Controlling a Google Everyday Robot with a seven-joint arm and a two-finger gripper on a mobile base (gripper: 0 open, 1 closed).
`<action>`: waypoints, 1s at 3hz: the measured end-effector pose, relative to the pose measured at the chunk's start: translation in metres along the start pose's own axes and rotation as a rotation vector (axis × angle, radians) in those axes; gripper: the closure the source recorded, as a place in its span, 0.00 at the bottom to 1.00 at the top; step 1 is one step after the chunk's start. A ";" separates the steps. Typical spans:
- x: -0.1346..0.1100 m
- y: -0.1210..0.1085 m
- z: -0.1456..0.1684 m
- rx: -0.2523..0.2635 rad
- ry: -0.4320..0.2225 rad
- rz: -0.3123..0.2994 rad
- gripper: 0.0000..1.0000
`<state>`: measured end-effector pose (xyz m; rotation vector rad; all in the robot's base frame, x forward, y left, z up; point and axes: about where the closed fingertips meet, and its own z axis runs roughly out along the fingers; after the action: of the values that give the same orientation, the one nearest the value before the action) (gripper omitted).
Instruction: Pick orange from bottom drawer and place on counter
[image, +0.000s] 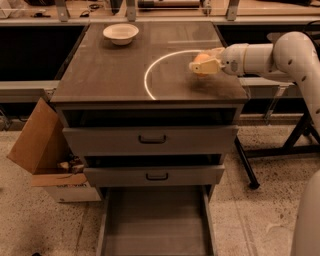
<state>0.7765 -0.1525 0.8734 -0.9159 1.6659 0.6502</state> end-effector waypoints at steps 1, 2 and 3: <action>-0.001 -0.008 0.010 0.002 0.015 0.009 0.58; -0.001 -0.009 0.018 -0.017 0.030 0.013 0.35; 0.000 -0.008 0.023 -0.033 0.031 0.015 0.11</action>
Offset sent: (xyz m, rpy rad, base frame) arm 0.0261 0.0091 -0.0027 -0.0300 0.0495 0.0293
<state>0.7957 -0.1389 0.8676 -0.9422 1.6951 0.6791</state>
